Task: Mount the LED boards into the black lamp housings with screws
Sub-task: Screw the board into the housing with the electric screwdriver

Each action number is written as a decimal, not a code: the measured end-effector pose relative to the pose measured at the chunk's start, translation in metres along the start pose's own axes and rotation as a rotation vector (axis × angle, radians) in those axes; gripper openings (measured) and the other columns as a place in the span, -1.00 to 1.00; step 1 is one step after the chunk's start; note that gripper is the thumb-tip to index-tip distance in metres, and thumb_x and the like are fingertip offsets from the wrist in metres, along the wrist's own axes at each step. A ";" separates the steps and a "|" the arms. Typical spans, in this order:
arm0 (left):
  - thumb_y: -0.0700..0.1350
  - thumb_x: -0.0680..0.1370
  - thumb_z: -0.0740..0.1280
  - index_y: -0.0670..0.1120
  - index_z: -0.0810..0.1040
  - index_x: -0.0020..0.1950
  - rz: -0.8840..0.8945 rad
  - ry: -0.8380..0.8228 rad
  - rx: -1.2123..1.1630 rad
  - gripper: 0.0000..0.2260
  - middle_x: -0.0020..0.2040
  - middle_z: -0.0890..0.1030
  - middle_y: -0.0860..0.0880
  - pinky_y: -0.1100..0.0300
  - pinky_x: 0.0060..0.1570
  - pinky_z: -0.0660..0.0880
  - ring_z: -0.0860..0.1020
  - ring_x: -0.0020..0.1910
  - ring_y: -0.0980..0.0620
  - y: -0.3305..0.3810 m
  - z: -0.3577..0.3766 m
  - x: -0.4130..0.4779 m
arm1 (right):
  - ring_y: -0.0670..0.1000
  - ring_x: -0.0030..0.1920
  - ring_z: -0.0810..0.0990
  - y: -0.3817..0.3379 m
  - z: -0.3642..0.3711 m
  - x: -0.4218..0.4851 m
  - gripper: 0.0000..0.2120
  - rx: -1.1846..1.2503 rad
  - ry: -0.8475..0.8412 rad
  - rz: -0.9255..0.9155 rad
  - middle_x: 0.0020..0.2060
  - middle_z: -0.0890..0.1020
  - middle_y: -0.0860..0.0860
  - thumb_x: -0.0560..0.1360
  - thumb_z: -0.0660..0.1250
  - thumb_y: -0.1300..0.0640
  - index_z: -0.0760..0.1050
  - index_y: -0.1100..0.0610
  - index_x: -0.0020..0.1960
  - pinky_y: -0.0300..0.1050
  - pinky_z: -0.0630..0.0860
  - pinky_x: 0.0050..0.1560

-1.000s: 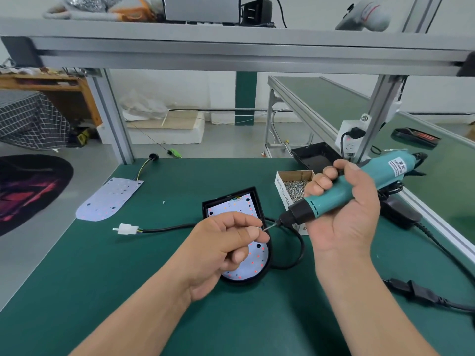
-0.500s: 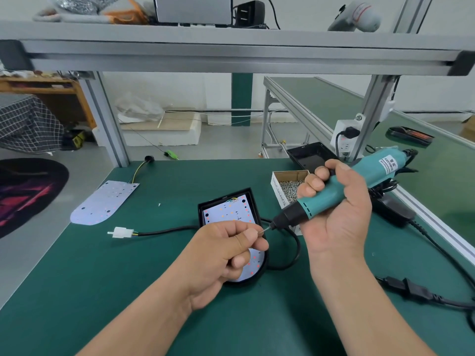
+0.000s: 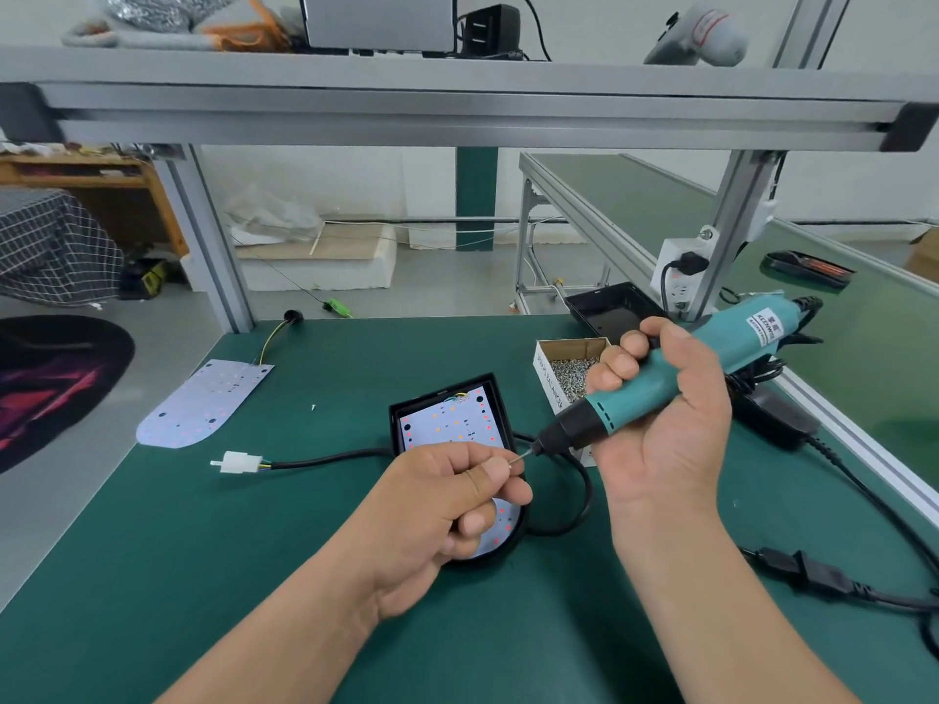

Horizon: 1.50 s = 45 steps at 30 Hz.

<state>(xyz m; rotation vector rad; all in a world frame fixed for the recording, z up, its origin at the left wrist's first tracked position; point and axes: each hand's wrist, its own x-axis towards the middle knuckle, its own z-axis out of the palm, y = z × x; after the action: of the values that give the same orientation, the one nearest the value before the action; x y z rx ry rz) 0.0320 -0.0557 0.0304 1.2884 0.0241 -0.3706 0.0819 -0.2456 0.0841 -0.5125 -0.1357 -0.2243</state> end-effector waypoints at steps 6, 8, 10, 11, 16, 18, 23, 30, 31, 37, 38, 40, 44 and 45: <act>-0.22 0.70 0.34 -0.25 0.65 0.08 -0.008 -0.007 -0.044 -0.87 -0.09 0.69 -0.16 0.34 -0.51 0.20 0.33 -0.45 0.13 0.001 0.003 -0.002 | -0.04 -0.32 0.44 -0.001 -0.001 0.000 -0.96 -0.003 0.001 -0.004 -0.23 0.51 0.02 0.57 0.31 0.19 0.51 0.15 -0.04 -0.21 0.46 -0.30; -0.22 0.70 0.34 -0.25 0.65 0.07 -0.009 -0.008 -0.045 -0.87 -0.11 0.68 -0.15 0.34 -0.51 0.20 0.33 -0.45 0.13 0.002 0.004 -0.002 | -0.04 -0.32 0.44 -0.001 -0.001 0.000 -0.96 -0.008 0.004 -0.003 -0.24 0.51 0.02 0.56 0.31 0.19 0.51 0.15 -0.04 -0.21 0.47 -0.31; -0.21 0.70 0.34 -0.25 0.64 0.06 -0.010 -0.005 -0.030 -0.87 -0.15 0.68 -0.12 0.34 -0.52 0.19 0.33 -0.46 0.13 0.004 0.005 -0.003 | -0.04 -0.32 0.44 -0.001 0.000 0.000 -0.96 -0.012 0.001 -0.005 -0.23 0.50 0.02 0.57 0.31 0.19 0.51 0.15 -0.05 -0.21 0.46 -0.31; -0.21 0.70 0.34 -0.25 0.64 0.07 -0.009 0.002 -0.021 -0.87 -0.16 0.68 -0.11 0.34 -0.51 0.19 0.32 -0.46 0.14 0.004 0.005 -0.003 | -0.04 -0.32 0.44 0.000 0.000 0.000 -0.96 -0.016 -0.003 -0.010 -0.23 0.50 0.02 0.57 0.31 0.19 0.51 0.15 -0.04 -0.21 0.46 -0.30; -0.20 0.69 0.37 -0.27 0.64 0.11 0.061 0.111 0.013 -0.86 -0.22 0.68 -0.06 0.33 -0.51 0.19 0.31 -0.48 0.13 0.002 0.009 -0.004 | -0.04 -0.29 0.45 0.004 0.002 -0.003 -0.96 -0.062 -0.042 -0.037 -0.20 0.50 0.01 0.64 0.30 0.18 0.49 0.12 0.00 -0.19 0.47 -0.24; -0.21 0.68 0.37 -0.24 0.66 0.09 0.111 0.178 0.040 -0.89 -0.19 0.69 -0.08 0.32 -0.51 0.20 0.31 -0.48 0.11 0.001 0.010 -0.003 | -0.03 -0.27 0.47 0.008 0.003 -0.004 -0.96 -0.091 -0.034 -0.041 -0.19 0.52 0.00 0.65 0.34 0.15 0.48 0.10 0.04 -0.18 0.50 -0.20; -0.20 0.68 0.38 -0.04 0.74 -0.09 0.161 0.202 0.149 -0.80 -0.20 0.68 -0.08 0.28 -0.48 0.22 0.29 -0.45 0.07 0.000 0.009 -0.003 | -0.03 -0.27 0.49 0.014 0.000 -0.005 -0.91 -0.097 0.016 -0.011 -0.20 0.52 0.00 0.64 0.40 0.09 0.50 0.08 0.04 -0.15 0.52 -0.18; -0.06 0.68 0.41 -0.09 0.70 0.16 0.108 0.120 0.165 -0.86 -0.22 0.66 -0.08 0.28 -0.48 0.18 0.28 -0.44 0.06 0.012 0.004 -0.006 | -0.03 -0.29 0.45 0.015 -0.006 -0.004 -0.86 0.000 0.102 0.038 -0.22 0.49 0.00 0.63 0.39 0.06 0.50 0.10 -0.03 -0.19 0.49 -0.23; 0.00 0.67 0.41 -0.13 0.68 0.16 0.100 0.131 0.167 -0.79 -0.24 0.64 -0.09 0.29 -0.50 0.17 0.26 -0.45 0.05 0.015 0.002 -0.006 | -0.04 -0.29 0.45 0.016 -0.007 -0.004 -0.86 0.004 0.109 0.043 -0.23 0.49 0.00 0.63 0.39 0.07 0.50 0.10 -0.04 -0.19 0.49 -0.23; 0.33 0.52 0.34 0.01 0.36 -0.23 0.136 0.571 0.814 -0.57 -0.28 0.36 -0.01 0.11 -0.24 0.26 0.27 -0.32 -0.02 0.037 -0.055 0.005 | -0.04 -0.30 0.43 0.019 -0.010 -0.001 -0.91 -0.067 0.063 0.041 -0.24 0.48 0.00 0.63 0.35 0.14 0.52 0.10 -0.05 -0.19 0.46 -0.26; 0.36 0.52 0.32 0.03 0.28 -0.26 0.083 0.596 0.894 -0.55 -0.28 0.33 -0.01 0.09 -0.23 0.24 0.26 -0.31 -0.02 0.036 -0.064 0.007 | -0.04 -0.31 0.42 0.021 -0.011 -0.002 -0.93 -0.095 0.041 0.045 -0.24 0.48 0.00 0.63 0.35 0.14 0.52 0.10 -0.03 -0.19 0.45 -0.26; 0.37 0.51 0.33 0.01 0.12 -0.28 0.002 0.540 0.919 -0.45 -0.32 0.23 -0.03 0.07 -0.26 0.15 0.19 -0.34 -0.03 0.030 -0.070 0.011 | -0.04 -0.32 0.42 0.026 -0.013 -0.005 -0.96 -0.151 -0.010 0.053 -0.25 0.47 0.00 0.63 0.34 0.14 0.51 0.11 0.02 -0.19 0.44 -0.28; 0.36 0.43 0.36 -0.02 0.12 -0.35 -0.004 0.513 0.988 -0.42 -0.43 0.17 0.06 0.10 -0.32 0.13 0.15 -0.44 0.00 0.016 -0.064 0.020 | -0.04 -0.36 0.41 0.034 -0.013 -0.007 -0.95 -0.237 -0.055 0.069 -0.28 0.46 0.02 0.57 0.35 0.15 0.49 0.12 -0.02 -0.18 0.42 -0.33; 0.35 0.40 0.37 -0.03 0.14 -0.39 -0.007 0.514 1.007 -0.42 -0.46 0.16 0.09 0.11 -0.34 0.14 0.16 -0.46 0.01 0.014 -0.062 0.021 | -0.04 -0.37 0.41 0.035 -0.013 -0.007 -0.95 -0.247 -0.061 0.068 -0.28 0.46 0.02 0.56 0.35 0.15 0.48 0.11 -0.03 -0.18 0.42 -0.34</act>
<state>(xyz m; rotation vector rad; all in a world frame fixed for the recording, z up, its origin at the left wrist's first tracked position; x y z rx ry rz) 0.0678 0.0004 0.0212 2.3553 0.3076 -0.0192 0.0845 -0.2216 0.0550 -0.7690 -0.1511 -0.1595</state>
